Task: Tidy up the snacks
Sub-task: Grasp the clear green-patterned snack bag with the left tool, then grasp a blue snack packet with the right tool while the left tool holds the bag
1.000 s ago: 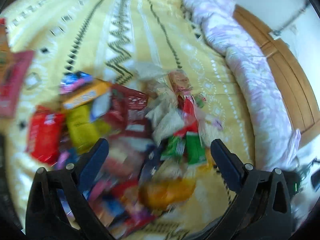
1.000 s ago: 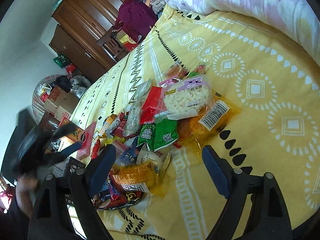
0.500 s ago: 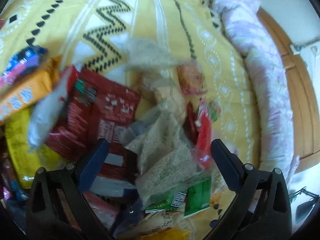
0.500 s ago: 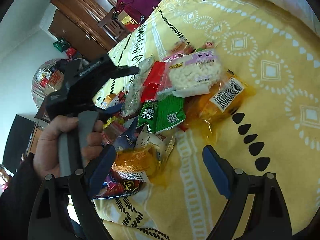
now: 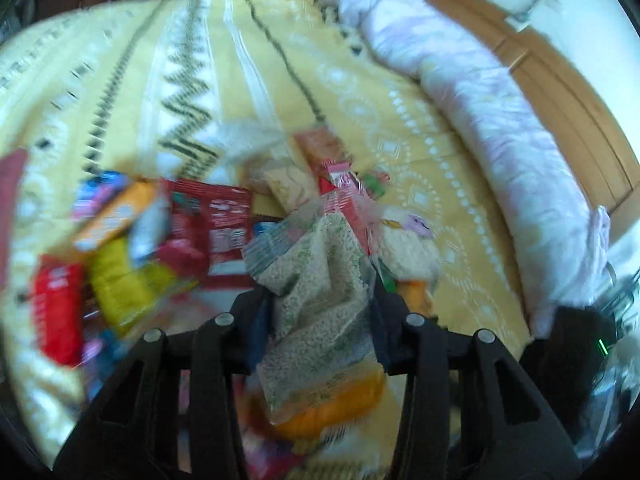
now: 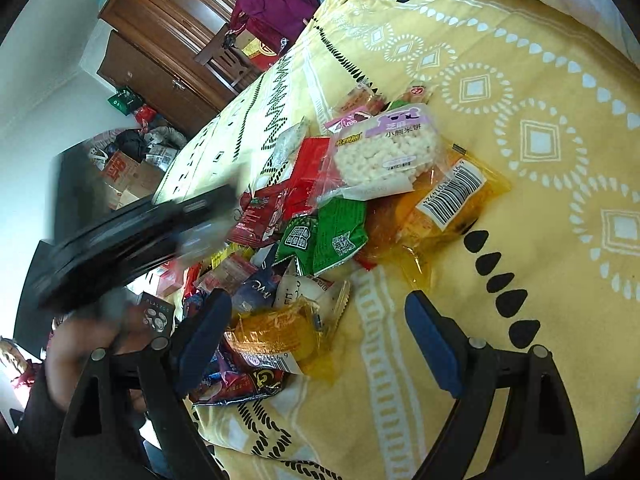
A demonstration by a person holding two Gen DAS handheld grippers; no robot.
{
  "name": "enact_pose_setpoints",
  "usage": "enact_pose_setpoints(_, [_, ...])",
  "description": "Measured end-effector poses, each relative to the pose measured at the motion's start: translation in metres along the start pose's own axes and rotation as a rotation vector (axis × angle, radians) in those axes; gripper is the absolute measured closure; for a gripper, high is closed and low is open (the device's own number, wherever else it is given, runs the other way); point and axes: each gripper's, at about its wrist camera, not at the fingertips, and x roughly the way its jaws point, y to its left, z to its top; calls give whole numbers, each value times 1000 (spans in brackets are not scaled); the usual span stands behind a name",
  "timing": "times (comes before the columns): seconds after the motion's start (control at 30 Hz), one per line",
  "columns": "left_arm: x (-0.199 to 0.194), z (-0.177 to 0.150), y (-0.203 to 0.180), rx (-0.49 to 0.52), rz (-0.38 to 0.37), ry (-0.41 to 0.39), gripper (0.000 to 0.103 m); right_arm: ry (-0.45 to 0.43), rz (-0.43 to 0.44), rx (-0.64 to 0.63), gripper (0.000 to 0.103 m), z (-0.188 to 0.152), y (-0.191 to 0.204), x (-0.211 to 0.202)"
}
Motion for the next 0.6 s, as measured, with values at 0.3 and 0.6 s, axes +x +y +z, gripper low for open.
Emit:
enact_pose_setpoints(0.3, [-116,-102,58,-43,139,-56,59,30,-23,-61,12,0,13,8])
enact_pose_setpoints(0.6, [-87,-166,81,-81,233,14,59,56,-48,-140,12,-8,25,11])
